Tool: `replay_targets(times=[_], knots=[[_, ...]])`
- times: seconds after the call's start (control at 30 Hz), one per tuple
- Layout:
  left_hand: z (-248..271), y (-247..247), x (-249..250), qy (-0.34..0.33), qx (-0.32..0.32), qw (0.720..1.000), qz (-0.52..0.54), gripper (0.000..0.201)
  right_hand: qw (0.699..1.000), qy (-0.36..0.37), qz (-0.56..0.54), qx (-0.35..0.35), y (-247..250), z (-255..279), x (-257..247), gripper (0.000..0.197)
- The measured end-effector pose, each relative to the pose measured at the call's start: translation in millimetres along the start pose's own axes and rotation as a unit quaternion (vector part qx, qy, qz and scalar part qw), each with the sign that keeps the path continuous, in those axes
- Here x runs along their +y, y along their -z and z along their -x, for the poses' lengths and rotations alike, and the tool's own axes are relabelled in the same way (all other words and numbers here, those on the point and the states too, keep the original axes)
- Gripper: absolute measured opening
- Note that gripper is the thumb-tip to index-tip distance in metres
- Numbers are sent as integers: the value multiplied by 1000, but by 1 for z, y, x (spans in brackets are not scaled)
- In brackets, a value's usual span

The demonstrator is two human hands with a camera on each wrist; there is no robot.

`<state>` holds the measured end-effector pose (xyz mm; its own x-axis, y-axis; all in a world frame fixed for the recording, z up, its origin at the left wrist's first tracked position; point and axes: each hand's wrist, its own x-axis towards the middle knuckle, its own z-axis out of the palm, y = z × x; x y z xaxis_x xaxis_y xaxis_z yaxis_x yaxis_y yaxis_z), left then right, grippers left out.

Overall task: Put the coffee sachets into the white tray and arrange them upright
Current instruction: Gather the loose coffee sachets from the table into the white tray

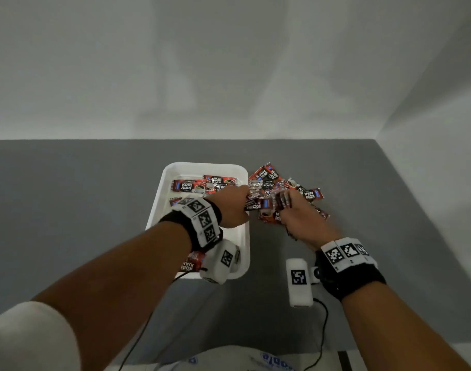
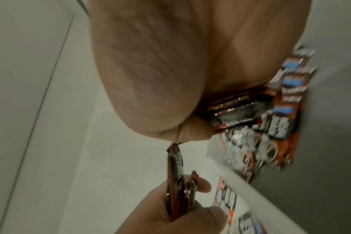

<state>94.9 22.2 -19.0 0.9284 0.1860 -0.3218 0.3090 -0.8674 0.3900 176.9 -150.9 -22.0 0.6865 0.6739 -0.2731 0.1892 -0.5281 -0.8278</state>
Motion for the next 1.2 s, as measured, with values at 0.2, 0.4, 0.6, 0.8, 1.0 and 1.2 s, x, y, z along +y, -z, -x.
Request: replay_targets(times=[0.2, 0.4, 0.6, 0.8, 1.0, 1.2], knots=[[35, 0, -61, 82, -70, 989, -99, 29, 969, 118, 193, -96, -71, -28, -38, 43], [52, -23, -95, 120, -82, 986, -87, 37, 926, 131, 323, -144, -122, -40, -37, 49], [62, -21, -111, 133, -62, 989, -26, 58, 913, 166, 313, -200, -135, -32, -25, 41], [59, -30, -113, 107, -50, 991, -62, 36, 917, 195, 270, -220, -124, -29, -16, 36], [44, -17, -98, 112, 39, 993, -14, 40, 963, 169, 201, -58, -85, -34, -10, 23], [-4, -9, -28, 21, 90, 996, 18, 27, 947, 73, 305, 69, -12, -64, 43, 24]])
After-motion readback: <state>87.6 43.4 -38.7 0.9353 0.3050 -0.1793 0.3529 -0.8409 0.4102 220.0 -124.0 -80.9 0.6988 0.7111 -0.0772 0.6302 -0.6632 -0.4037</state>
